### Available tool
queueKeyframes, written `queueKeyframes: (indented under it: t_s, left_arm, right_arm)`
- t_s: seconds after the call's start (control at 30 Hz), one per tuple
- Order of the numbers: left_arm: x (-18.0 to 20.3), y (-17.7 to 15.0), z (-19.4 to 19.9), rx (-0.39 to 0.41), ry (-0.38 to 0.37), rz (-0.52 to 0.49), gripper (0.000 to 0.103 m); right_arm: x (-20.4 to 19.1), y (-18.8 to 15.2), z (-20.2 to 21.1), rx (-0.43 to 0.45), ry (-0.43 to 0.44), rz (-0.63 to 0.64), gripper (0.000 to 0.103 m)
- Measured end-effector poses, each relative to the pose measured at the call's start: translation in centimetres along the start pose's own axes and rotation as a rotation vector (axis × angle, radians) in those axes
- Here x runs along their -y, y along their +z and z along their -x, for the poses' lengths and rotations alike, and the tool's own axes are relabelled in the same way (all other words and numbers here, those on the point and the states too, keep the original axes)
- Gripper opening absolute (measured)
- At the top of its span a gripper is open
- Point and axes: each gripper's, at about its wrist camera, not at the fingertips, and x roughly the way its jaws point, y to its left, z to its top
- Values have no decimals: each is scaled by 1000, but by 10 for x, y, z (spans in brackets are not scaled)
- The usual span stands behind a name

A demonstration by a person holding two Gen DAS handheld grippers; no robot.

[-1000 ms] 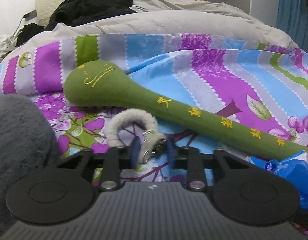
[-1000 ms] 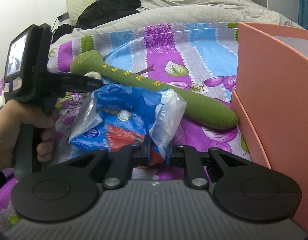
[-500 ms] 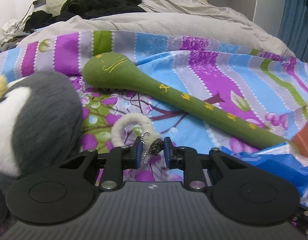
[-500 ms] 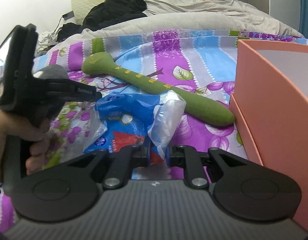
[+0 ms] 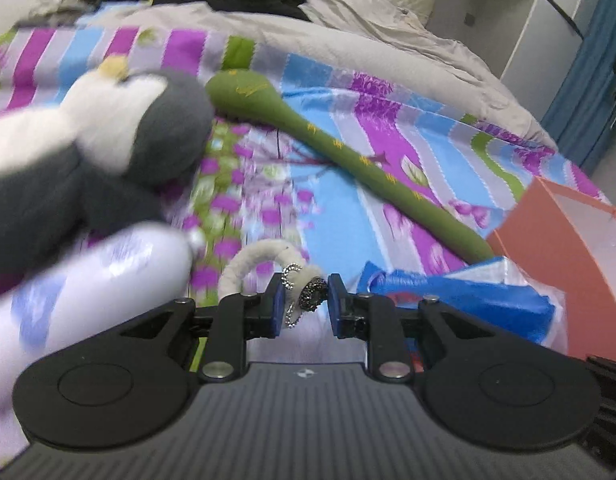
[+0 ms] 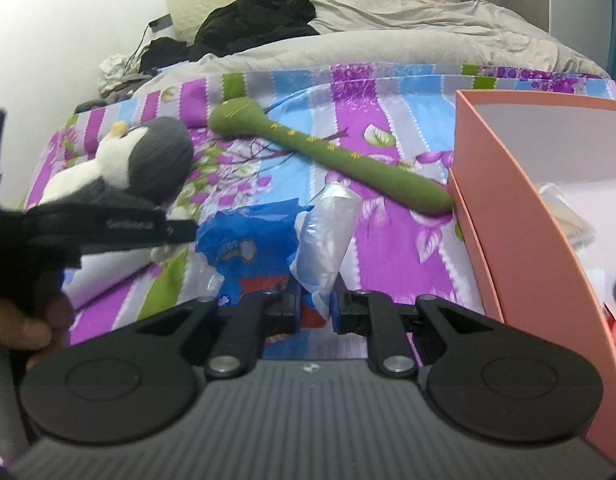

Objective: Organize soft objects
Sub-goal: 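Lift the hair tie with the left tool while the right tool lifts the wipe pack toward the box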

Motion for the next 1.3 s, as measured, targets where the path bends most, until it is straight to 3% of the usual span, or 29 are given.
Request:
queueKeyframes:
  t_s: [0.23,0.47,0.67,1.0,1.3]
  left_arm:
    - [9,-44,58,0,5,0,26]
    - [27,-70,102,-20,-33,62,26]
    - [40,-78,129,-35,-29,59,26]
    - [79,-40,161,-7,-43,21,26]
    - [144,19,180,75,-123,-53,26]
  right_arm:
    - [-3,-16,38,-4,6,28,17]
    - [-2,-34,71,-31,3,43,18]
    - [6,-42,93,-60,2,31,17]
    - [22,0,130,6,9,29,18]
    - [63,55,161,100,-7,-8,18]
